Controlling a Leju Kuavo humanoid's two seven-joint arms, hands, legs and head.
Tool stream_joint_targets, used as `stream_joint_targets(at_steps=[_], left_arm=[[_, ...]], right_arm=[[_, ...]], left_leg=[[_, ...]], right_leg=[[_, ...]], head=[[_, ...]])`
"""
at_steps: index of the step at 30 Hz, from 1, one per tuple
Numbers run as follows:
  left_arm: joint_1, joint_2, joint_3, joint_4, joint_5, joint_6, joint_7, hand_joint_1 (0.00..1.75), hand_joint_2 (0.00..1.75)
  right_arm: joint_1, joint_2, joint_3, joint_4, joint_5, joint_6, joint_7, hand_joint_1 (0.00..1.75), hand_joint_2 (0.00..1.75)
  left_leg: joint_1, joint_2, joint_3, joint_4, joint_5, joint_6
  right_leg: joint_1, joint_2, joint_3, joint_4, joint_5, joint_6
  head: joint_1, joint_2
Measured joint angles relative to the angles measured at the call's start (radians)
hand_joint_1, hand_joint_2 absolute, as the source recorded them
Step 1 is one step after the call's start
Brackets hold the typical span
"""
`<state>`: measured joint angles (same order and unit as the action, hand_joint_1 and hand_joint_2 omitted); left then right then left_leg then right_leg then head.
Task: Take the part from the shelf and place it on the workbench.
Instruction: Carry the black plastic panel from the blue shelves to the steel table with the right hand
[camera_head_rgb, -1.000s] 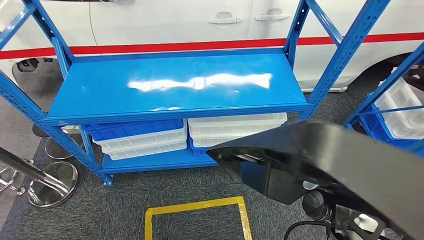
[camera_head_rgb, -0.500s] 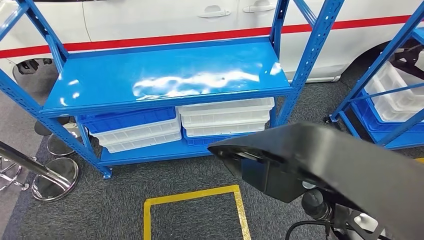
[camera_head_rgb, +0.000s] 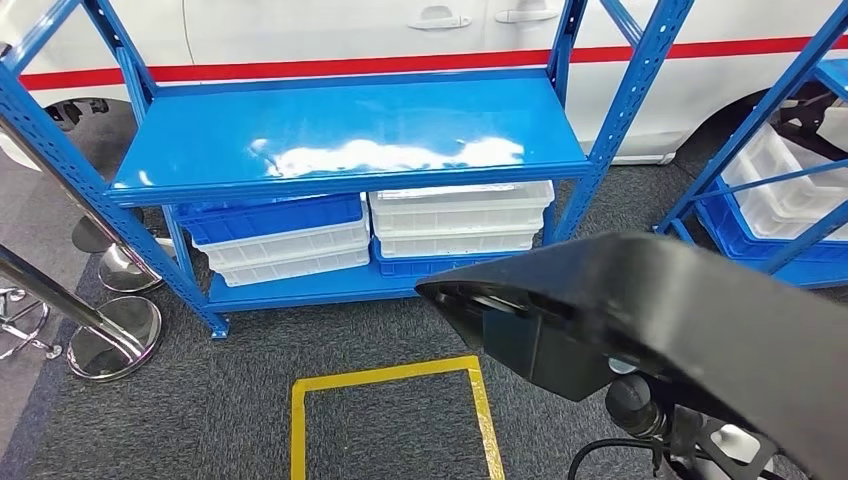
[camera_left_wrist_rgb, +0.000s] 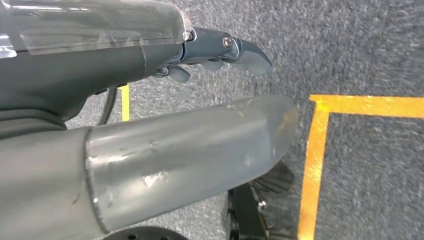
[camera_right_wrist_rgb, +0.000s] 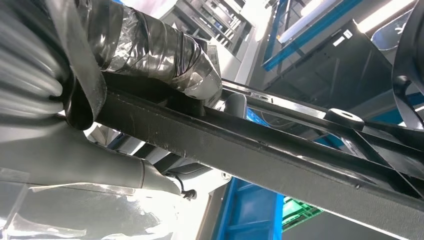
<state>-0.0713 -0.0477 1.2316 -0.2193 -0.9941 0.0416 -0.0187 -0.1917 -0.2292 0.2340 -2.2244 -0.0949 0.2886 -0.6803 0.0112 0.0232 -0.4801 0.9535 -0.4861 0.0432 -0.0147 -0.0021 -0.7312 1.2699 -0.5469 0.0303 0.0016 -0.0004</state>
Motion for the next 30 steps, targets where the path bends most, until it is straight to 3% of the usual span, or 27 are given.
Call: stream_joint_targets(at_steps=[1,2,4,6,7,9,11,13,15,16,17,18,20,21,22,24,26,27,29,30], left_arm=[[0.001,0.0,0.0,0.0,0.0,0.0,0.0,0.0,0.0],[0.002,0.0,0.0,0.0,0.0,0.0,0.0,0.0,0.0],[0.002,-0.001,0.0,0.0,0.0,0.0,0.0,0.0,0.0],[0.001,-0.002,0.0,0.0,0.0,0.001,0.0,0.0,0.0],[0.001,-0.002,0.0,0.0,0.0,0.002,0.0,0.0,0.0],[0.0,-0.001,0.0,0.0,0.002,0.005,0.0,0.0,0.0],[-0.002,-0.001,0.001,0.0,0.004,0.006,-0.001,0.0,0.0],[-0.003,0.0,0.001,0.0,0.007,0.009,-0.005,0.0,0.0],[0.0,0.004,0.004,0.0,0.015,0.014,-0.014,0.0,0.0],[0.001,0.006,0.006,0.0,0.02,0.017,-0.02,0.0,0.0],[0.002,0.009,0.008,0.0,0.025,0.018,-0.027,0.0,0.0],[0.002,0.012,0.01,0.0,0.03,0.018,-0.033,0.0,0.0],[0.001,0.022,0.016,0.0,0.039,0.018,-0.044,0.0,0.0],[0.0,0.027,0.02,0.0,0.044,0.019,-0.049,0.0,0.0],[0.0,0.031,0.025,0.0,0.047,0.02,-0.052,0.0,0.0],[-0.001,0.036,0.031,0.0,0.055,0.023,-0.057,0.0,0.0],[-0.005,0.039,0.037,0.0,0.061,0.025,-0.065,0.0,0.0],[-0.006,0.039,0.04,0.0,0.064,0.025,-0.07,0.0,0.0],[-0.003,0.039,0.047,0.0,0.066,0.026,-0.08,0.0,0.0],[-0.001,0.039,0.05,0.0,0.067,0.026,-0.082,0.0,0.0]], right_arm=[[-0.001,-0.001,0.0,0.0,-0.005,0.002,0.001,1.75,1.75],[-0.002,-0.002,0.001,0.0,-0.011,0.004,0.004,1.75,1.75],[-0.009,-0.002,0.004,0.0,-0.021,0.009,0.013,1.75,1.75],[-0.018,-0.002,0.007,0.0,-0.028,0.013,0.021,1.75,1.75],[-0.021,-0.002,0.009,-0.001,-0.029,0.013,0.023,1.75,1.75],[-0.023,-0.002,0.012,-0.002,-0.03,0.012,0.028,1.75,1.75],[-0.026,-0.003,0.015,-0.003,-0.03,0.01,0.031,1.75,1.75],[-0.028,-0.003,0.017,-0.003,-0.03,0.007,0.033,1.75,1.75],[-0.029,-0.003,0.017,-0.003,-0.03,0.001,0.036,1.75,1.75],[-0.029,-0.004,0.017,-0.003,-0.03,-0.002,0.038,1.75,1.75],[-0.029,-0.004,0.017,-0.003,-0.03,-0.003,0.041,1.75,1.75],[-0.03,-0.004,0.017,-0.003,-0.029,-0.004,0.045,1.75,1.75],[-0.033,-0.006,0.017,-0.003,-0.026,-0.006,0.057,1.75,1.75],[-0.035,-0.008,0.017,-0.003,-0.023,-0.008,0.063,1.75,1.75],[-0.036,-0.01,0.017,-0.003,-0.02,-0.011,0.068,1.75,1.75],[-0.037,-0.017,0.017,-0.003,-0.014,-0.018,0.072,1.75,1.75],[-0.035,-0.026,0.017,-0.005,-0.009,-0.027,0.072,1.75,1.75],[-0.034,-0.03,0.017,-0.005,-0.007,-0.031,0.071,1.75,1.75],[-0.032,-0.035,0.017,-0.006,-0.006,-0.039,0.071,1.75,1.75],[-0.028,-0.036,0.017,-0.005,-0.006,-0.042,0.071,1.75,1.75]], left_leg=[[0.0,0.005,-0.005,0.003,0.003,0.0],[0.0,0.01,-0.009,0.007,0.004,-0.001],[-0.001,0.021,-0.011,0.014,0.002,-0.006],[-0.006,0.033,-0.014,0.023,-0.003,-0.016],[-0.009,0.041,-0.016,0.025,-0.004,-0.021],[-0.012,0.06,-0.018,0.026,-0.007,-0.032],[-0.009,0.049,-0.026,0.05,-0.03,-0.042],[-0.004,0.009,-0.071,0.152,-0.093,-0.05],[-0.003,-0.013,-0.136,0.29,-0.151,-0.055],[-0.003,-0.016,-0.154,0.325,-0.155,-0.055],[-0.003,-0.017,-0.153,0.321,-0.138,-0.054],[-0.003,-0.021,-0.132,0.274,-0.103,-0.05],[-0.004,-0.056,-0.064,0.125,-0.029,-0.037],[-0.004,-0.073,-0.039,0.068,-0.009,-0.031],[-0.006,-0.085,-0.026,0.035,-0.001,-0.027],[-0.007,-0.075,-0.024,0.023,0.001,-0.022],[-0.004,-0.053,-0.024,0.015,0.014,-0.012],[-0.001,-0.041,-0.025,0.011,0.02,-0.007],[-0.001,-0.018,-0.032,0.01,0.025,-0.001],[-0.002,-0.006,-0.035,0.01,0.026,-0.001]], right_leg=[[-0.001,0.0,-0.004,0.025,-0.005,0.002],[-0.001,-0.002,0.015,0.007,0.011,0.002],[0.0,-0.022,0.095,-0.12,0.068,-0.003],[0.01,-0.057,0.153,-0.231,0.096,-0.017],[0.015,-0.066,0.159,-0.251,0.095,-0.026],[0.016,-0.051,0.154,-0.256,0.096,-0.042],[0.011,-0.033,0.153,-0.263,0.104,-0.055],[0.008,-0.017,0.149,-0.266,0.11,-0.066],[0.009,0.003,0.142,-0.266,0.114,-0.07],[0.01,0.014,0.14,-0.265,0.116,-0.07],[0.01,0.025,0.14,-0.265,0.118,-0.069],[0.011,0.036,0.14,-0.264,0.12,-0.067],[0.013,0.057,0.141,-0.263,0.123,-0.062],[0.013,0.068,0.139,-0.262,0.126,-0.057],[0.012,0.077,0.137,-0.262,0.129,-0.052],[0.01,0.096,0.13,-0.265,0.137,-0.038],[0.009,0.085,0.118,-0.249,0.128,-0.028],[0.009,0.066,0.102,-0.217,0.104,-0.023],[0.006,0.024,0.048,-0.097,0.029,-0.013],[0.003,0.016,0.021,-0.032,-0.002,-0.008]], head=[[0.0,0.0],[0.0,0.0],[0.0,0.0],[0.0,0.0],[0.0,0.0],[0.0,0.0],[0.0,0.0],[0.0,0.0],[0.0,0.0],[0.0,0.0],[0.0,0.0],[0.0,0.0],[0.0,0.0],[0.0,0.0],[0.0,0.0],[0.0,0.0],[0.0,0.0],[0.0,0.0],[0.0,0.0],[0.0,0.0]])
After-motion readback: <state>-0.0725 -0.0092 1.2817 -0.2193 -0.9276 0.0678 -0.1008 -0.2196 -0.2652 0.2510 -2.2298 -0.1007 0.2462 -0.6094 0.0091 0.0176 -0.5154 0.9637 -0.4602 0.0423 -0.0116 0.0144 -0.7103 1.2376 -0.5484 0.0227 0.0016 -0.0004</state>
